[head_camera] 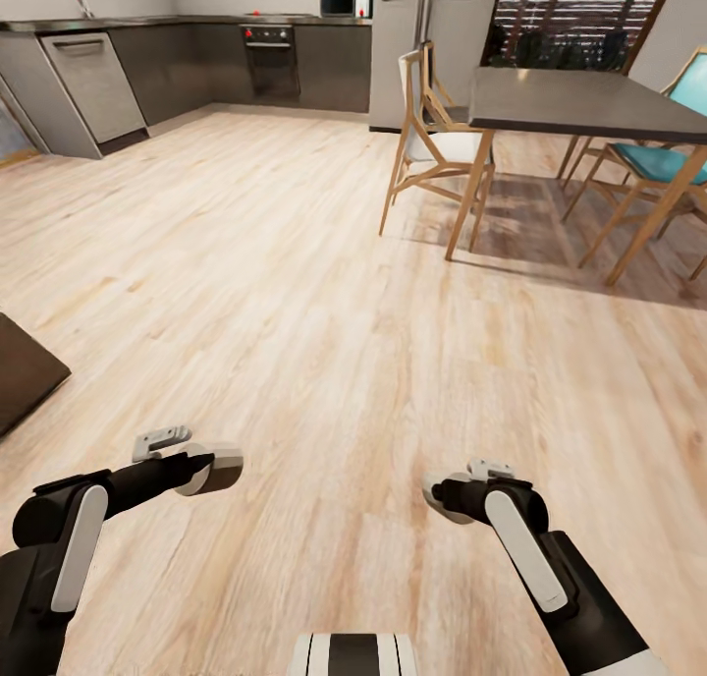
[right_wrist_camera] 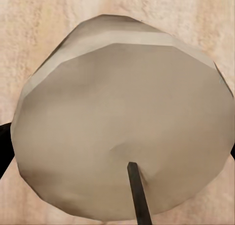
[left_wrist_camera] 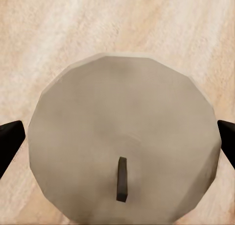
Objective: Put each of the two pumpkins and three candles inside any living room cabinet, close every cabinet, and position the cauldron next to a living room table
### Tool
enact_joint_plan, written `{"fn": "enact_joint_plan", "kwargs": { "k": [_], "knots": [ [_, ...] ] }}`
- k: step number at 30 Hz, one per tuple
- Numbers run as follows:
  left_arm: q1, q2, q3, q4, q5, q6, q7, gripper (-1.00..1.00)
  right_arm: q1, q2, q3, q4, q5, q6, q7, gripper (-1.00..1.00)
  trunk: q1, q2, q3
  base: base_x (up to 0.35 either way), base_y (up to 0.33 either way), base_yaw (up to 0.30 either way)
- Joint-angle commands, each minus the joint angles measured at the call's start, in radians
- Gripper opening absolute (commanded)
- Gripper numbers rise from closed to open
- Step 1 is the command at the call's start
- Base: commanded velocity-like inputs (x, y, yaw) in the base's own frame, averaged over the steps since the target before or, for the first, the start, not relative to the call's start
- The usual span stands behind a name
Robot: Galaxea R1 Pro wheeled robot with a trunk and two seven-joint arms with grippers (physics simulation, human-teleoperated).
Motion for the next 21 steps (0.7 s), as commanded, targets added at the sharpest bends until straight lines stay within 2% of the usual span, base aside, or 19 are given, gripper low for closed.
{"fn": "enact_joint_plan", "kwargs": {
  "k": [1, 10, 18, 21],
  "knots": [
    [-0.001, 0.0, 0.001, 0.0, -0.003, 0.005, -0.01, -1.0, -0.001, -0.001, 0.003, -0.001, -0.011, 0.0, -0.011, -1.0, 0.0, 0.0, -0.001, 0.0, 0.0, 0.281],
    [-0.001, 0.001, 0.001, 0.0, 0.002, 0.005, -0.018, -1.0, -0.001, 0.001, 0.007, -0.001, -0.012, 0.002, -0.011, -1.0, 0.0, 0.0, -0.004, 0.0, 0.0, 0.281],
    [-0.001, 0.001, 0.001, 0.0, 0.002, 0.005, -0.018, -1.0, -0.001, 0.014, 0.008, -0.001, -0.011, 0.005, -0.012, -1.0, -0.004, 0.002, 0.024, 0.0, 0.0, 0.281],
    [-0.001, 0.001, 0.001, 0.0, 0.002, 0.005, -0.018, -1.0, -0.001, 0.018, 0.019, -0.001, -0.011, 0.006, -0.012, -1.0, -0.005, 0.002, 0.034, 0.0, 0.0, 0.281]
  ]
}}
